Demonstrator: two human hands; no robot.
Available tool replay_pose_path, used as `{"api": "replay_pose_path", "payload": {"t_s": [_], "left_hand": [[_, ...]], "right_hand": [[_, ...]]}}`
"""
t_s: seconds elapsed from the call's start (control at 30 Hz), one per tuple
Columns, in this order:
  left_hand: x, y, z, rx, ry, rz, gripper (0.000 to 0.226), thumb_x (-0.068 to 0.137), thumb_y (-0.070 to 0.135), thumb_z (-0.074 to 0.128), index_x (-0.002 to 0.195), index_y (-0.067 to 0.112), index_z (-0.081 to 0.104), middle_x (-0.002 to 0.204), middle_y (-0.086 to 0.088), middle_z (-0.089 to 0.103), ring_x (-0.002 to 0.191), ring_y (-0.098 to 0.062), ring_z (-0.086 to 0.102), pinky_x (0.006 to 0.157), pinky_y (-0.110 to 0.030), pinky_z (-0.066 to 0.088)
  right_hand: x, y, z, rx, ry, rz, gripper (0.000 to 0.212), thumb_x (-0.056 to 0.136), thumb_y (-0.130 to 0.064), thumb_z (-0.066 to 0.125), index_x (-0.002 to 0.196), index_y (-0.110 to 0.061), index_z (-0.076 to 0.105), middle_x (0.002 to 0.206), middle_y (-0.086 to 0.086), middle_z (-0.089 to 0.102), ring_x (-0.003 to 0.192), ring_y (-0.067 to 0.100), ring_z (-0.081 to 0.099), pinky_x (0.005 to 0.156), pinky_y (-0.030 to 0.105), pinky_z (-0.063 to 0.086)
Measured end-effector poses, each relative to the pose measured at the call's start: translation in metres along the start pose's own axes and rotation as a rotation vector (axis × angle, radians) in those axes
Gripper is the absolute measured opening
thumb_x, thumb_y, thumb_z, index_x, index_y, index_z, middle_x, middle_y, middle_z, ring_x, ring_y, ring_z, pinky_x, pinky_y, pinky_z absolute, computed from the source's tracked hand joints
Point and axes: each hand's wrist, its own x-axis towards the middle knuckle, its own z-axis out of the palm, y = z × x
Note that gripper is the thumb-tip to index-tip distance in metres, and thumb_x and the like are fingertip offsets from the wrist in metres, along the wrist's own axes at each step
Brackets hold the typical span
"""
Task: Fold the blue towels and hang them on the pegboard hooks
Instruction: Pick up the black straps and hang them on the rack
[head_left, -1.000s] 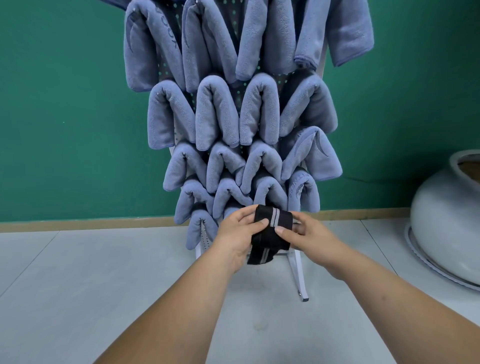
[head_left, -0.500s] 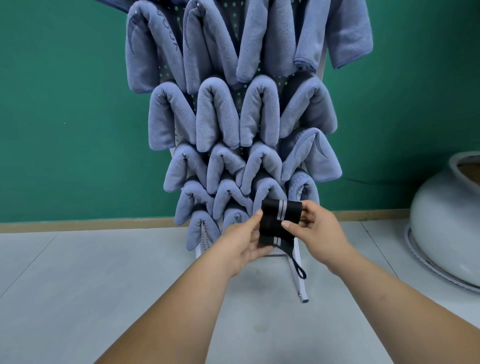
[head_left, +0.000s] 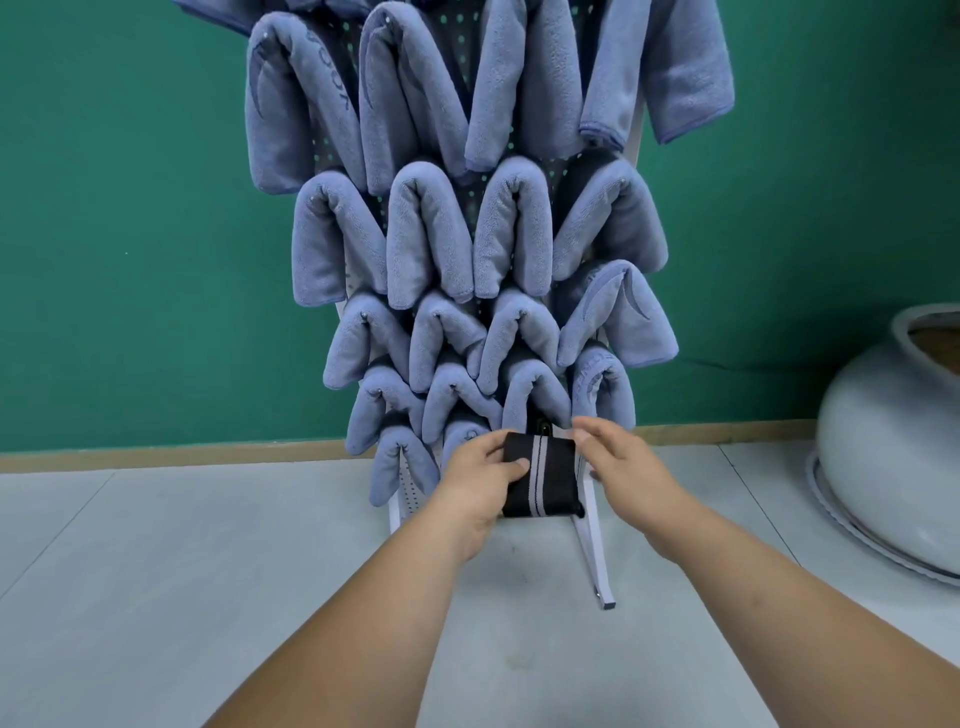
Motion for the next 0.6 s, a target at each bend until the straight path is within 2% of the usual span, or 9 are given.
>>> {"api": "replay_pose_path", "payload": {"t_s": [0.03, 0.1, 0.2, 0.23, 0.3, 0.37, 0.5, 0.53, 0.6], "left_hand": [[-0.001, -0.001, 0.003, 0.01, -0.029, 0.027, 0.029, 0.101, -0.007, 0.054, 0.123, 0.007, 0.069, 0.119, -0.012, 0.077, 0.114, -0.026, 0.072, 0.105, -0.045, 0.055], [-0.003, -0.004, 0.01, 0.051, -0.081, 0.073, 0.027, 0.103, -0.002, 0.052, 0.121, 0.01, 0.068, 0.121, -0.016, 0.075, 0.111, -0.025, 0.07, 0.102, -0.044, 0.054], [-0.01, -0.006, 0.022, 0.083, -0.09, 0.09, 0.027, 0.108, 0.008, 0.049, 0.115, 0.026, 0.067, 0.112, -0.004, 0.077, 0.102, -0.016, 0.073, 0.083, -0.03, 0.06], [-0.009, -0.008, 0.023, 0.09, -0.076, 0.077, 0.027, 0.109, 0.011, 0.049, 0.116, 0.031, 0.065, 0.111, 0.004, 0.076, 0.102, -0.011, 0.072, 0.083, -0.026, 0.059], [-0.005, -0.011, 0.022, 0.117, -0.057, 0.052, 0.031, 0.109, 0.02, 0.053, 0.135, 0.035, 0.058, 0.127, 0.008, 0.07, 0.117, -0.01, 0.067, 0.103, -0.033, 0.055], [0.0, -0.015, 0.022, 0.132, -0.065, 0.034, 0.041, 0.106, 0.024, 0.057, 0.146, 0.031, 0.053, 0.137, 0.002, 0.067, 0.124, -0.017, 0.066, 0.111, -0.043, 0.052], [0.009, -0.023, 0.022, 0.082, 0.045, 0.033, 0.037, 0.104, 0.008, 0.063, 0.139, 0.018, 0.06, 0.119, -0.005, 0.075, 0.112, -0.025, 0.072, 0.102, -0.046, 0.058], [0.01, -0.024, 0.023, 0.083, 0.058, 0.037, 0.038, 0.102, 0.009, 0.066, 0.138, 0.018, 0.061, 0.117, -0.005, 0.075, 0.11, -0.025, 0.073, 0.101, -0.046, 0.059], [0.015, -0.03, 0.027, 0.102, 0.07, 0.038, 0.039, 0.099, 0.012, 0.071, 0.135, 0.02, 0.061, 0.113, -0.004, 0.075, 0.104, -0.022, 0.074, 0.095, -0.042, 0.061]], "right_hand": [[-0.002, -0.001, 0.003, 0.058, -0.021, 0.058, 0.03, 0.109, -0.042, 0.051, 0.134, -0.03, 0.064, 0.13, -0.011, 0.069, 0.121, 0.004, 0.062, 0.11, 0.037, 0.05], [-0.006, 0.002, 0.013, 0.052, -0.047, 0.109, 0.034, 0.109, -0.051, 0.046, 0.134, -0.032, 0.059, 0.127, -0.006, 0.068, 0.117, 0.012, 0.064, 0.105, 0.04, 0.053], [-0.006, 0.008, 0.024, 0.025, 0.006, 0.083, 0.032, 0.111, -0.041, 0.043, 0.14, -0.027, 0.051, 0.129, 0.002, 0.064, 0.118, 0.019, 0.062, 0.106, 0.042, 0.051], [-0.006, 0.008, 0.024, 0.029, 0.007, 0.081, 0.032, 0.112, -0.039, 0.043, 0.14, -0.026, 0.05, 0.129, 0.002, 0.064, 0.118, 0.019, 0.062, 0.106, 0.042, 0.051], [-0.006, 0.009, 0.019, 0.026, -0.016, 0.103, 0.031, 0.111, -0.04, 0.043, 0.138, -0.027, 0.05, 0.126, 0.001, 0.065, 0.114, 0.02, 0.064, 0.101, 0.043, 0.054], [-0.006, 0.011, 0.012, 0.022, -0.069, 0.123, 0.027, 0.11, -0.04, 0.049, 0.134, -0.029, 0.053, 0.123, 0.001, 0.068, 0.109, 0.021, 0.067, 0.093, 0.041, 0.058], [-0.007, 0.018, 0.001, 0.176, -0.119, 0.183, 0.03, 0.1, -0.017, 0.072, 0.128, -0.018, 0.064, 0.114, 0.006, 0.078, 0.104, 0.024, 0.076, 0.087, 0.041, 0.064], [-0.008, 0.017, -0.001, 0.235, -0.084, 0.213, 0.03, 0.096, -0.013, 0.077, 0.124, -0.012, 0.068, 0.108, 0.007, 0.08, 0.099, 0.023, 0.078, 0.082, 0.037, 0.064], [-0.01, 0.018, -0.005, 0.282, 0.005, 0.271, 0.025, 0.09, -0.01, 0.082, 0.113, -0.005, 0.074, 0.097, 0.01, 0.082, 0.081, 0.02, 0.08, 0.062, 0.027, 0.058]]}}
